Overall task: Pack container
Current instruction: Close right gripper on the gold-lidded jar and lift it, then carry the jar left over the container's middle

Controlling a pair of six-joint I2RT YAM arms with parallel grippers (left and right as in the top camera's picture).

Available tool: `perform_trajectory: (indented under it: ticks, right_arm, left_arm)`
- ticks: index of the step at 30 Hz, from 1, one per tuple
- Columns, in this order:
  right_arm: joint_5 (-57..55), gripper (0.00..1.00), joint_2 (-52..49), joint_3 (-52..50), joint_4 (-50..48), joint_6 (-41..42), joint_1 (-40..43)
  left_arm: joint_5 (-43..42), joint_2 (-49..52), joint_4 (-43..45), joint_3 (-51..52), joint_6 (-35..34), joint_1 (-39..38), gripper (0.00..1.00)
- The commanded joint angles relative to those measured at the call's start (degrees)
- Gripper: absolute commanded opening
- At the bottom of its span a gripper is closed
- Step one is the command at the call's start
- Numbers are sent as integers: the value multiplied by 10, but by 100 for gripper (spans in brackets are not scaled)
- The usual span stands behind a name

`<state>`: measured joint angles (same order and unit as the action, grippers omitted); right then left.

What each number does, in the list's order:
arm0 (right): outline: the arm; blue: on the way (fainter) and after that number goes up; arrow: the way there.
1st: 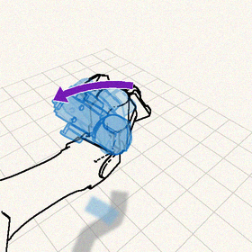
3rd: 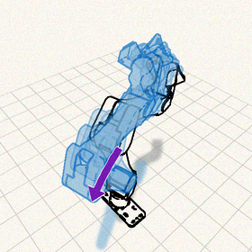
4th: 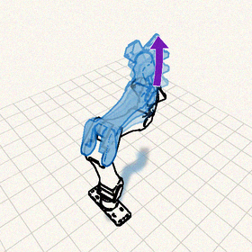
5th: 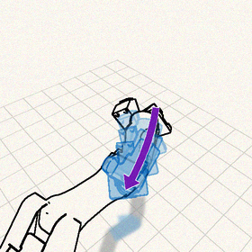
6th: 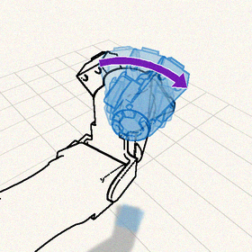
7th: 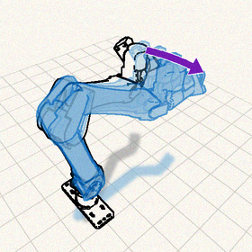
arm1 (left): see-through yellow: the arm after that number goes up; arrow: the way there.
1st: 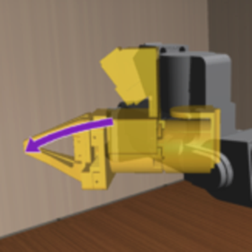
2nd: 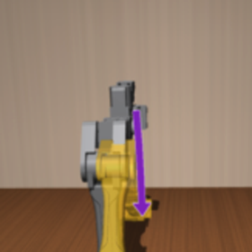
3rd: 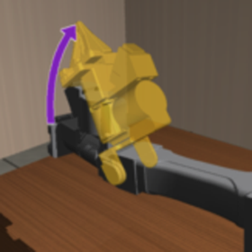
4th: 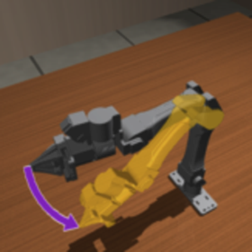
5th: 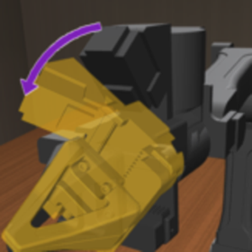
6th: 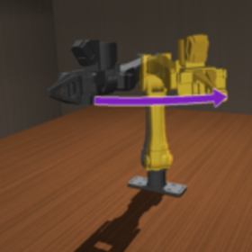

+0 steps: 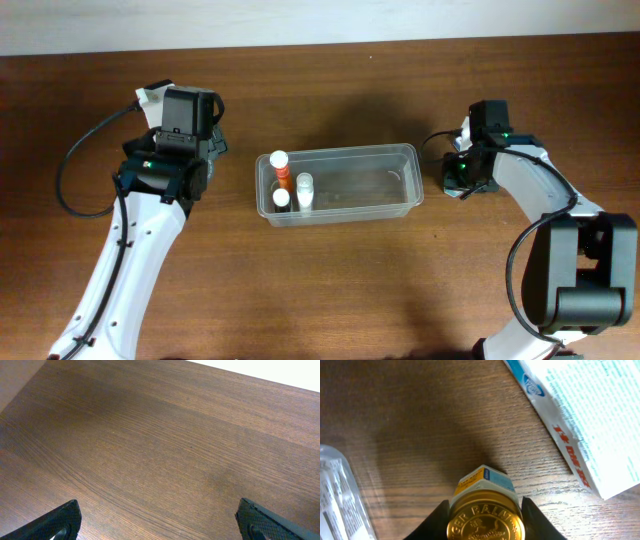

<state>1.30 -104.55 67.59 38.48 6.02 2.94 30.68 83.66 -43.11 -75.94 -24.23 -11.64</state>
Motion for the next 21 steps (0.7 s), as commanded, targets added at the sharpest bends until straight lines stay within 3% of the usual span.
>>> perform_trajectory:
  ticks: [1,9,21]
  right_arm:
    - [-15,25,-7,-2,0,0,-3]
    - [-20,23,6,22,28,-13,-3]
    - [-17,20,112,249,229,-58,-27]
  left_arm:
    - [6,-12,0,-1,3,2,100]
    - [6,-12,0,-1,3,2,99]
    - [6,-12,0,-1,3,2,99]
